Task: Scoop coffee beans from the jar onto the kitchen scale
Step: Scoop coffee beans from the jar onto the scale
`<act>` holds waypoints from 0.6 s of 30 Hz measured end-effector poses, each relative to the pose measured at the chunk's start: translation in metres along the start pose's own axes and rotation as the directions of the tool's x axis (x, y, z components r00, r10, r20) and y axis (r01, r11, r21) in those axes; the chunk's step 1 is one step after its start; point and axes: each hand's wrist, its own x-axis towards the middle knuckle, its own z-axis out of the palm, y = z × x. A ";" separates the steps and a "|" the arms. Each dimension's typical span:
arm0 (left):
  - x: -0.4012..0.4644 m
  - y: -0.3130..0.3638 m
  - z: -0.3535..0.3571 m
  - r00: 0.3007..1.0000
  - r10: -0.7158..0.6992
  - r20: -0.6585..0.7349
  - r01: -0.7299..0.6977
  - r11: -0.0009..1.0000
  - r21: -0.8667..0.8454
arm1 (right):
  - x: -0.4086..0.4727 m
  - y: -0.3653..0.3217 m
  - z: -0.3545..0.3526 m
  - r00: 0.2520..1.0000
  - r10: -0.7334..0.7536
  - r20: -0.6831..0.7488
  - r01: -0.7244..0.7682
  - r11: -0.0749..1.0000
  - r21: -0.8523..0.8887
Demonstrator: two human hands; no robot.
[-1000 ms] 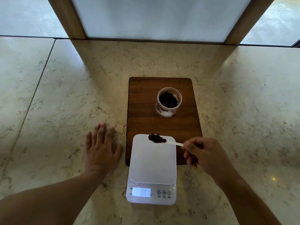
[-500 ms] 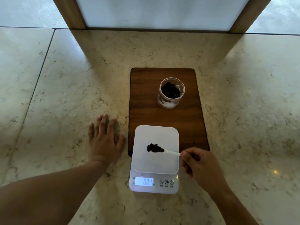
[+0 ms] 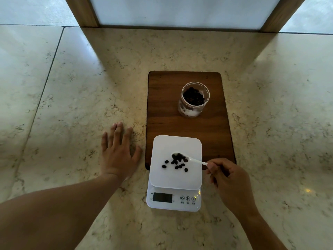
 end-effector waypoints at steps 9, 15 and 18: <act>0.000 0.000 0.002 1.000 -0.004 -0.017 0.004 1.000 -0.022 | 0.004 -0.004 -0.003 0.994 -0.078 -0.081 0.078 0.997 -0.001; 0.000 0.000 0.003 1.000 -0.002 -0.012 0.002 1.000 -0.022 | 0.005 -0.005 0.001 0.992 -0.076 -0.103 0.076 0.997 -0.010; 0.000 -0.001 0.003 1.000 -0.003 -0.011 0.003 1.000 -0.019 | 0.013 -0.014 -0.001 0.985 -0.071 -0.159 0.077 0.997 0.028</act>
